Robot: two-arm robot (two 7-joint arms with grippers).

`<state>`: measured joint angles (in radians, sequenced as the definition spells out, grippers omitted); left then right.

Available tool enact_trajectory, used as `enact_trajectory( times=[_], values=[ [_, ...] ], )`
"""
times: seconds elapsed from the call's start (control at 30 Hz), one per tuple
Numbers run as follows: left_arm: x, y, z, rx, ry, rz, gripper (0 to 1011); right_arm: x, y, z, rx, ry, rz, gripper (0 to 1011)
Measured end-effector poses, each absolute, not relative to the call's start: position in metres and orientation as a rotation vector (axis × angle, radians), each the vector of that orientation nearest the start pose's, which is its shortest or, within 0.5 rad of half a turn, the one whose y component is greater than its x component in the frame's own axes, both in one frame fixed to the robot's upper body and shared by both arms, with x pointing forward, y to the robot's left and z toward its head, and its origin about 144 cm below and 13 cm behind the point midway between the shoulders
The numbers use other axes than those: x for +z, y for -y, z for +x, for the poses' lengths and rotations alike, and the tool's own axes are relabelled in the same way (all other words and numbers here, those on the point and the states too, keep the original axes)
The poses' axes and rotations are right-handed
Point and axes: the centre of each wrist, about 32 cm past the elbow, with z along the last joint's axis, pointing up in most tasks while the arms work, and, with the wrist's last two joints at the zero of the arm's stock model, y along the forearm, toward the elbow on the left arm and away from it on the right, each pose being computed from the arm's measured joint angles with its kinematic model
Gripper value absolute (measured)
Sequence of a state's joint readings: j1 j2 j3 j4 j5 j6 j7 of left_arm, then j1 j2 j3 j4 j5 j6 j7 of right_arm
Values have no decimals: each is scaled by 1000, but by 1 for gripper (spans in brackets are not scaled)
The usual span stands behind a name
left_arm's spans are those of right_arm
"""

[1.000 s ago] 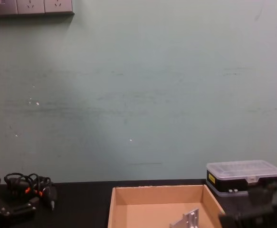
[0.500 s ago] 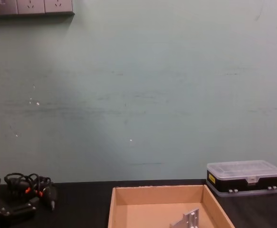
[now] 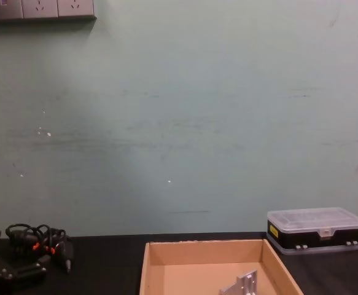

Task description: Use one hand to pick up the angle iron from the table and place it into the box.

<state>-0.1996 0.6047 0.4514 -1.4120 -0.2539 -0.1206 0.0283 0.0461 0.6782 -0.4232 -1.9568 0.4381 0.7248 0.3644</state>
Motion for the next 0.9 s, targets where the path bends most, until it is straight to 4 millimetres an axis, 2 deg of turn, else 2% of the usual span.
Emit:
enact_trajectory(
  times=[0.9],
  values=[
    [1140,-310,489,1248,285,304,1000,1217,235,418,-681,-293,-620,1002]
  ],
)
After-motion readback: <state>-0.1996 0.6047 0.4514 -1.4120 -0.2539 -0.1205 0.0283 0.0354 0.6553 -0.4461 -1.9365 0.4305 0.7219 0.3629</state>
